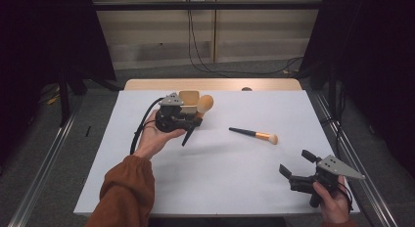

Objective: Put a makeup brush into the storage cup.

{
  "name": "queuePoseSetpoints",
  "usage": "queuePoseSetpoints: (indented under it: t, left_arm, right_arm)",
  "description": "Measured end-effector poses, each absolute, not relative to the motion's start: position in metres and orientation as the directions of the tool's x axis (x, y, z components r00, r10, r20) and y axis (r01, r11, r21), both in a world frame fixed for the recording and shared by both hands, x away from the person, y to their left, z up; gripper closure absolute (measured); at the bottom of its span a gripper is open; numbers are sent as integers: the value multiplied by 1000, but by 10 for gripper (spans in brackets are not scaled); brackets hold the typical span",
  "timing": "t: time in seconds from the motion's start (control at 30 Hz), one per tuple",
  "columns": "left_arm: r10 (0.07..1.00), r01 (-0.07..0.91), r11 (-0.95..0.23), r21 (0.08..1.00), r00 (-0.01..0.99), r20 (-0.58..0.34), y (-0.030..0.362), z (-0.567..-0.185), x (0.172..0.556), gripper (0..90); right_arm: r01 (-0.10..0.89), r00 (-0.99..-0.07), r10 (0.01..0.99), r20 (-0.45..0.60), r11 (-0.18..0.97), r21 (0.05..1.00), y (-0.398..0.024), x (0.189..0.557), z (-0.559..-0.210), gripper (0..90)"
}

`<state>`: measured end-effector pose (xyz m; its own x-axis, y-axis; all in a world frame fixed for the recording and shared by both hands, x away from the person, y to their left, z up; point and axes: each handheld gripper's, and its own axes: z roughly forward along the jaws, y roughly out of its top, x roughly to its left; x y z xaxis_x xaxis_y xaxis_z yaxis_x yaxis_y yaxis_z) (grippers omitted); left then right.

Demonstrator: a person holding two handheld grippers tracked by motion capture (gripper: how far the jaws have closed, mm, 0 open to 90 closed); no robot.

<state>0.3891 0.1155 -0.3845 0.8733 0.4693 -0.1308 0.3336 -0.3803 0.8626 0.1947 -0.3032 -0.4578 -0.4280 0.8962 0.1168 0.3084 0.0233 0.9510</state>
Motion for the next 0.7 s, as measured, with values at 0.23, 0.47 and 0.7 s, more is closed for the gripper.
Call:
queuePoseSetpoints:
  t: [0.23,0.47,0.7]
  left_arm:
    - [498,287,-290,913,860,-112,122,-378,385,686]
    - [501,253,-226,941,858,-111,129,-373,389,685]
    - [528,230,-188,955,844,-100,137,-368,391,685]
  right_arm:
    - [304,-423,898,125,10,953,-303,195,-458,0]
    - [305,-420,898,130,5,952,-303,195,-458,0]
    - [304,-422,897,129,6,953,-302,195,-458,0]
